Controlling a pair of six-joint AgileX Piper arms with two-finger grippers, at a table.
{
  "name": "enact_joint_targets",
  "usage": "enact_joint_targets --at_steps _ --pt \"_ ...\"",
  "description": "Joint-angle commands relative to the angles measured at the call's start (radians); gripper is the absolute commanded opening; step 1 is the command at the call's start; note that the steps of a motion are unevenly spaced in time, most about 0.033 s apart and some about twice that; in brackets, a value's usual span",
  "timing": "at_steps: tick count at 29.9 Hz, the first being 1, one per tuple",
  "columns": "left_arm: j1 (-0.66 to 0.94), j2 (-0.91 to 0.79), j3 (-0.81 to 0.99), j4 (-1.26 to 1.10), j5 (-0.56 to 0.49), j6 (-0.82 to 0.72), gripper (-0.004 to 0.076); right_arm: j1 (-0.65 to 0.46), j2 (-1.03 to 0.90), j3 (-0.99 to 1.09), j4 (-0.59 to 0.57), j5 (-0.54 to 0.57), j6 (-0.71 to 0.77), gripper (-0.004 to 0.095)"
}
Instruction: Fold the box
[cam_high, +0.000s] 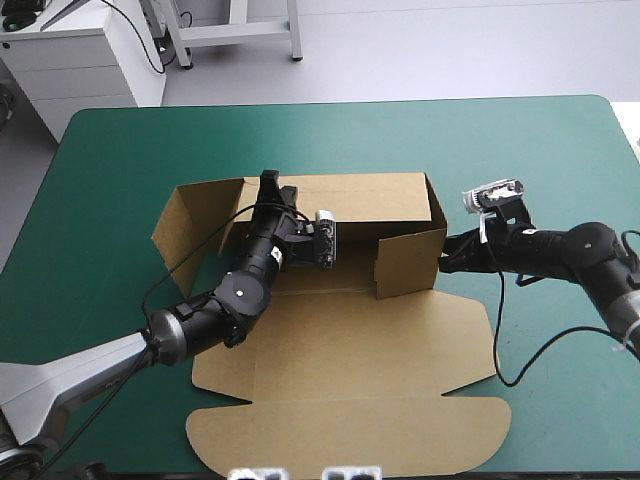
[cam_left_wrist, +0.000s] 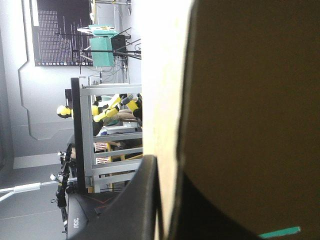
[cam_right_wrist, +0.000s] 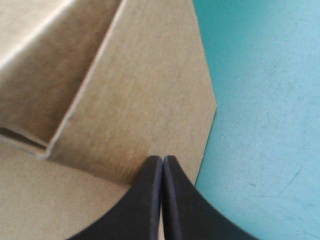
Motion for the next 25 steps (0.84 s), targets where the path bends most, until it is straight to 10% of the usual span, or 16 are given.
enact_joint_targets --at_steps 1,12,20,25 --pt "-0.003 -0.036 -0.017 0.004 0.017 -0.016 -0.0008 0.004 -0.067 0.026 0.145 -0.049 -0.154 -0.0011" --pt "-0.003 -0.036 -0.017 0.004 0.017 -0.016 -0.0008 0.004 -0.073 0.027 0.162 0.071 -0.243 0.0522" --pt "-0.003 -0.036 -0.017 0.004 0.015 -0.016 -0.0008 0.032 -0.073 0.027 0.179 0.075 -0.27 0.0567" --pt "-0.003 -0.036 -0.017 0.004 0.003 -0.016 -0.0008 0.179 -0.067 0.027 0.147 -0.12 -0.27 0.0568"
